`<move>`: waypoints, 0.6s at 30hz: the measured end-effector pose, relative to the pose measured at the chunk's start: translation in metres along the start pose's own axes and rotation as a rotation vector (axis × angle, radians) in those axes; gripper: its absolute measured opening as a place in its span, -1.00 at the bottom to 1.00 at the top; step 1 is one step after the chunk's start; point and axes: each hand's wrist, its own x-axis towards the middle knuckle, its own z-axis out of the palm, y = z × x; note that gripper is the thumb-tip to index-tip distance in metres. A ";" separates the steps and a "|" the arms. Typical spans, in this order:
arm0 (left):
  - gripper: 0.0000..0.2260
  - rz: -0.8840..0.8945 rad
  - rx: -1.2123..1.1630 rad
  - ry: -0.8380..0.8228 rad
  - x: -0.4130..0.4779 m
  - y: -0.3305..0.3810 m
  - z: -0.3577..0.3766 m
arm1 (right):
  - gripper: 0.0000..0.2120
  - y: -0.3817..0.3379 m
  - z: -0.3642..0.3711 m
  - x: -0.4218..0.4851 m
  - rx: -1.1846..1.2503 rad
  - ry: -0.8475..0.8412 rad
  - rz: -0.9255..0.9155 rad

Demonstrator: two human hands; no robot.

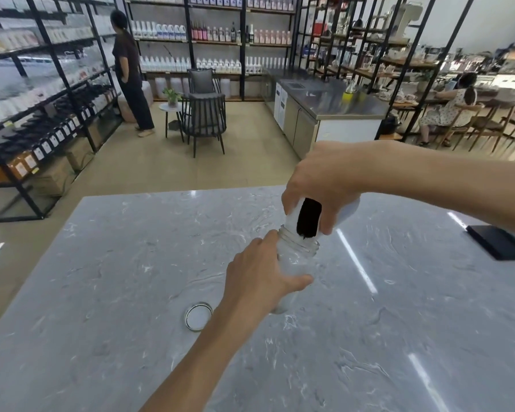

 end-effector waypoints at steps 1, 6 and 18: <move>-0.36 0.002 -0.007 0.004 0.002 0.002 -0.002 | -0.34 0.001 -0.003 0.000 -0.021 -0.008 0.000; -0.35 0.005 -0.056 0.024 0.007 0.010 -0.010 | -0.34 0.007 -0.021 -0.002 -0.095 -0.047 0.016; -0.44 0.002 -0.201 0.097 0.009 0.021 -0.017 | -0.35 0.001 -0.051 -0.005 -0.272 -0.080 -0.044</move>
